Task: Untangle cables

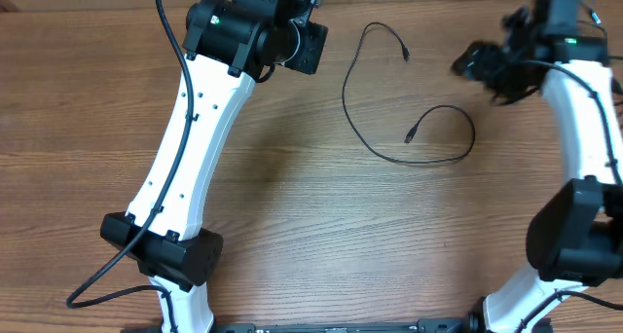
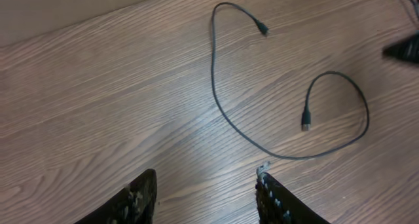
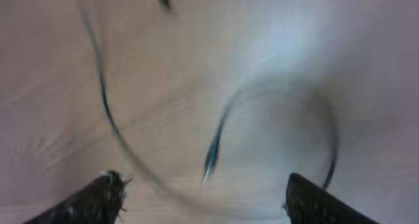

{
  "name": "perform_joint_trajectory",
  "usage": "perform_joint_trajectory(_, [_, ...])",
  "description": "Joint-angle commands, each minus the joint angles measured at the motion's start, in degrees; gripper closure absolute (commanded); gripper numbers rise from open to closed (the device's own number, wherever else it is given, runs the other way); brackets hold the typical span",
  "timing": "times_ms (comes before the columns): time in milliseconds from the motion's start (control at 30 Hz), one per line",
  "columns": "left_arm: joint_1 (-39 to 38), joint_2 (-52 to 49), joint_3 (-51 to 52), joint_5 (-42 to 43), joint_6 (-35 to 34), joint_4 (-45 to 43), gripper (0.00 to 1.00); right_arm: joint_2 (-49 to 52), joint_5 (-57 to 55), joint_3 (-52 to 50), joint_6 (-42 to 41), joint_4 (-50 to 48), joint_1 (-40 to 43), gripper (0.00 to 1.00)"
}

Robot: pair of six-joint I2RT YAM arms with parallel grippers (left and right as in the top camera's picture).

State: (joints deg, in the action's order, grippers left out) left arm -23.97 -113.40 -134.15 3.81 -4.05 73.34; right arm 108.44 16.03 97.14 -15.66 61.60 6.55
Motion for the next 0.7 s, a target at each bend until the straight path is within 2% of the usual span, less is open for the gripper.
perform_joint_trajectory(0, [0.0,0.8,-1.0,-1.5,0.9,0.2,0.51,-0.7,-2.9,0.3,-22.5,6.1,-4.0,0.09])
perform_joint_trajectory(33, [0.0,0.8,-1.0,-1.5,0.9,0.2,0.51,-0.7,-3.0,0.3,-24.9,8.1,-5.0,0.00])
perform_joint_trajectory(233, [0.0,0.8,-1.0,-1.2,0.8,1.2,0.54,-0.7,-3.2,0.3,-46.1,23.5,-10.5,0.00])
perform_joint_trajectory(300, [-0.1,0.8,-1.0,-1.2,0.6,2.4,0.58,-0.7,-4.7,0.2,-51.5,24.9,-12.0,0.00])
perform_joint_trajectory(367, [-0.1,0.8,-1.0,-0.9,0.7,3.7,0.60,-0.7,-7.3,-0.3,-56.8,24.6,-12.9,0.00])
perform_joint_trajectory(433, [-0.1,0.8,-1.0,-0.8,0.7,4.9,0.62,-0.7,-9.4,-1.5,-65.6,23.9,-13.4,0.00])
perform_joint_trajectory(533, [-0.1,0.8,-1.0,-0.8,0.7,6.7,0.62,-0.7,-12.1,-4.0,-73.7,18.3,-13.4,0.00])
perform_joint_trajectory(667, [-0.1,0.8,-1.0,-0.8,0.6,8.6,0.64,-0.7,-18.6,-8.6,-75.5,7.4,-13.4,0.00])
